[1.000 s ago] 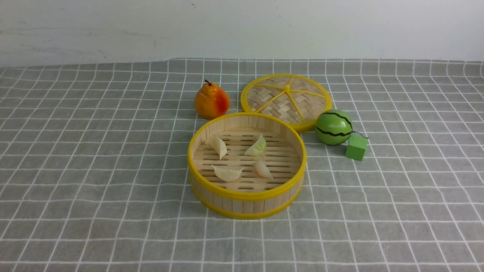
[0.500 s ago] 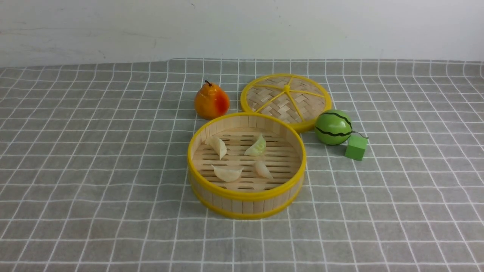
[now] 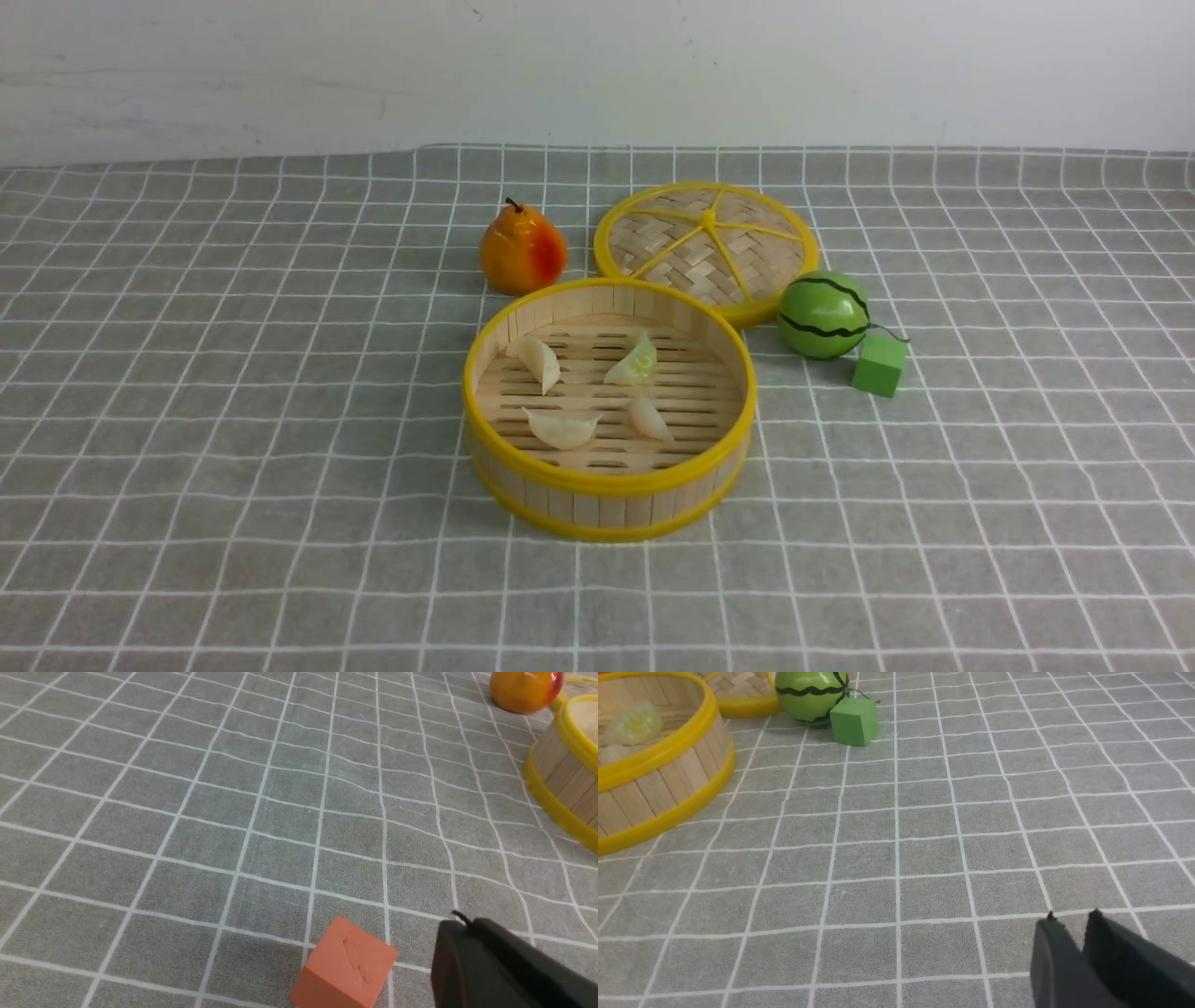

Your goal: Put the dumplings into the steamer on the table with the grey tablecloth.

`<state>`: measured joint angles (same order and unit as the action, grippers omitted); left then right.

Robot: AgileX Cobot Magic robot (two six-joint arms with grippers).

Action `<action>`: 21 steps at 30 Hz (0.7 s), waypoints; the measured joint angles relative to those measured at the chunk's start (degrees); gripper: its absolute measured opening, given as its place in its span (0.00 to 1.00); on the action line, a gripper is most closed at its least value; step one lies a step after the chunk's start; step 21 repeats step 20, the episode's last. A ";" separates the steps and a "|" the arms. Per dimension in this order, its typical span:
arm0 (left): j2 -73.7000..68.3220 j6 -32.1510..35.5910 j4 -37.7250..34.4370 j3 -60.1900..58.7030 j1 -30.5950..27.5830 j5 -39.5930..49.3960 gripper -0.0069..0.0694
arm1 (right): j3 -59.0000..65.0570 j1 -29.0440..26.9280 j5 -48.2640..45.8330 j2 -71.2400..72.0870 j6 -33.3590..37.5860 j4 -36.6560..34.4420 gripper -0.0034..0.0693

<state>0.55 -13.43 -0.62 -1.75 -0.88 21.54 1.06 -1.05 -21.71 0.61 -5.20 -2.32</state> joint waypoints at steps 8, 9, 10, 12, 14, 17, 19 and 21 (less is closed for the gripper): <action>0.00 0.00 0.00 0.00 0.00 0.00 0.08 | 0.00 0.00 0.00 0.00 0.00 0.00 0.20; 0.00 0.00 0.00 0.00 0.00 0.00 0.08 | 0.00 0.00 0.00 0.00 0.00 0.00 0.20; 0.00 0.00 0.00 0.00 0.00 0.00 0.09 | 0.00 0.00 0.00 0.00 0.00 0.00 0.21; 0.00 0.00 0.00 0.00 0.00 0.00 0.09 | 0.00 0.00 0.00 0.00 0.00 0.00 0.20; 0.00 0.00 0.00 0.00 0.00 0.00 0.09 | 0.00 0.00 0.00 0.00 0.00 0.00 0.20; 0.00 0.00 0.00 0.00 0.00 0.00 0.09 | 0.00 0.00 0.00 0.00 0.00 0.00 0.20; 0.00 0.00 0.00 0.00 0.00 0.00 0.10 | 0.00 0.00 0.00 0.00 0.00 0.00 0.20; 0.00 0.00 0.00 0.00 0.00 0.00 0.10 | 0.00 0.00 0.00 0.00 0.00 0.00 0.20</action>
